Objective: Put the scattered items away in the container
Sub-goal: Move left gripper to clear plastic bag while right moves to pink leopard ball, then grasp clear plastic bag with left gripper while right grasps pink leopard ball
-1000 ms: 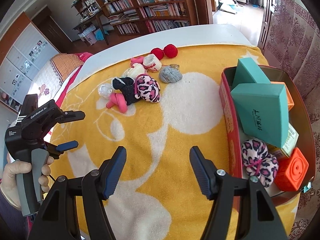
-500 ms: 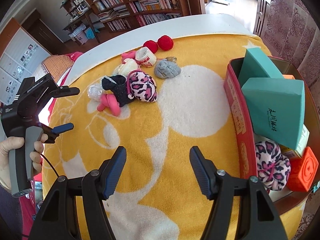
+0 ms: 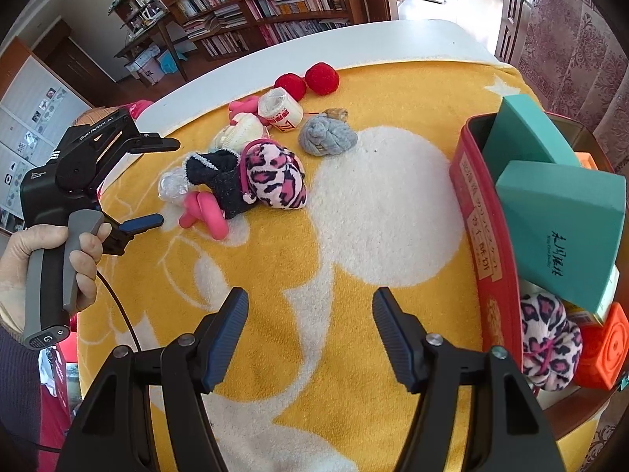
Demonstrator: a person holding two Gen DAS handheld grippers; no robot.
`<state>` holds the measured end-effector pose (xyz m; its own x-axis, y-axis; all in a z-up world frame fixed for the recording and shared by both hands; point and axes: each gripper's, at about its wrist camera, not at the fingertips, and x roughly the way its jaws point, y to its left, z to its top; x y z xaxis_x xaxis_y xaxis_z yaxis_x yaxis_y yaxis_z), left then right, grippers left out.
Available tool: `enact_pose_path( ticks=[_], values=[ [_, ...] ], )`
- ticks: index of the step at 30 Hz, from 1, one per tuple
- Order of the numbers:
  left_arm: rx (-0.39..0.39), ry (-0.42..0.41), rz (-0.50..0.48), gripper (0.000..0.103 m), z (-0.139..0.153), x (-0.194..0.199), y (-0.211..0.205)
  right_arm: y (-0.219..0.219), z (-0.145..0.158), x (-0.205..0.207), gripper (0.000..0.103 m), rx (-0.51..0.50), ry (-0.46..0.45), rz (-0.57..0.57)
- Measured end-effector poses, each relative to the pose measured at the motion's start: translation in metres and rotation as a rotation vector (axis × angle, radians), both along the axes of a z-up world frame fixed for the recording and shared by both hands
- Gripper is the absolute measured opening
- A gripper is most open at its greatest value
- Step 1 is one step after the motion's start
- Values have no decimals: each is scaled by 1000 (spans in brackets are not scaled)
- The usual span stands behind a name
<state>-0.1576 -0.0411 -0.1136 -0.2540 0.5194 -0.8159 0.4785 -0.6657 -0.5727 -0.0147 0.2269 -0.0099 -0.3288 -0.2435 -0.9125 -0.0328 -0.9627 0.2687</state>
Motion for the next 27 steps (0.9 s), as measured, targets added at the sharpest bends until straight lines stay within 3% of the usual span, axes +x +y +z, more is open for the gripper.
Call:
enact_pose_path(
  ticks=[4,5,7,11,19,27],
  values=[
    [-25,23,-19,95,-3,-7,5,0,-3,-3,70,8,-5,-6],
    [-39,35,-36,88,-2,-9,7,0,-4,-4,70,10,-5,-7],
    [-62,44,-78,58,-3,-13,9,-1,-5,-6,70,11,-5,-6],
    [-37,49,-95,40,-8,-11,3,-4,-1,-15,70,13,13,0],
    [-30,64,-79,40,0,6,-15,-14,5,-51,70,4,65,21],
    [-36,75,-68,40,12,25,-30,-34,-14,-88,70,-1,52,53]
  ],
)
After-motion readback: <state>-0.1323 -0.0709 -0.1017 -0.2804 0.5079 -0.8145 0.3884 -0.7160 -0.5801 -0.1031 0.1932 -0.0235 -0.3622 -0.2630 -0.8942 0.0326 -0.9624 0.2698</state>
